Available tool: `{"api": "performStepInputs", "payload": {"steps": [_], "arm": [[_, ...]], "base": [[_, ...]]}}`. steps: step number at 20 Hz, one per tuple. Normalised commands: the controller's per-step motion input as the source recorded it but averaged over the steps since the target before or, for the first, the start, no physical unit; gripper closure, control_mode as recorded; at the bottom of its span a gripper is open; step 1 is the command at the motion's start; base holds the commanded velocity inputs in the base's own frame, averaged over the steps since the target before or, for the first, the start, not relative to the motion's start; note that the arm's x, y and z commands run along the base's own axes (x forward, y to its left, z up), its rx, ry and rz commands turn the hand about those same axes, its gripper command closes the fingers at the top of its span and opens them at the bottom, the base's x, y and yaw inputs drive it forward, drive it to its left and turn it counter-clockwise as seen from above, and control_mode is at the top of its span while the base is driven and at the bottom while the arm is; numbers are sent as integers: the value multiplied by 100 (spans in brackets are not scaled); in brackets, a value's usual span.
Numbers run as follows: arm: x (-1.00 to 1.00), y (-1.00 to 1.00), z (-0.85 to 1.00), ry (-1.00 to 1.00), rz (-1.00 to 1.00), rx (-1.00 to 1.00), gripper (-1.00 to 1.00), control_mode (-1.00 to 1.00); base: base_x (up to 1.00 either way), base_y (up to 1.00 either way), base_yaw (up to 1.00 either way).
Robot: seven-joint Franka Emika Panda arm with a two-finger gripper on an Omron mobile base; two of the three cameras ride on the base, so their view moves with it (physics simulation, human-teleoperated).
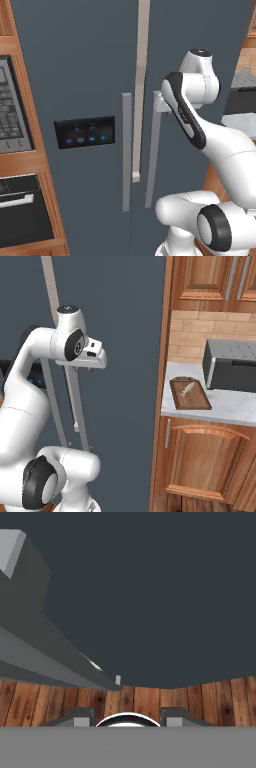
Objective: Retrieve a lemon from the fridge and place it on the cutting board with the fish.
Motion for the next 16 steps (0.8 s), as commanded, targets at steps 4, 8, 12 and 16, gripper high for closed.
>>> {"api": "performStepInputs", "payload": {"steps": [4, 8, 12, 16], "arm": [[0, 0, 0, 0, 0, 0, -100, 100], [0, 0, 0, 0, 0, 0, -100, 100], [0, 0, 0, 0, 0, 0, -100, 100], [0, 0, 0, 0, 0, 0, -100, 100]], "base": [[0, 0, 0], [-13, 17, -1], [-28, 59, -6], [-20, 51, -1]]}}
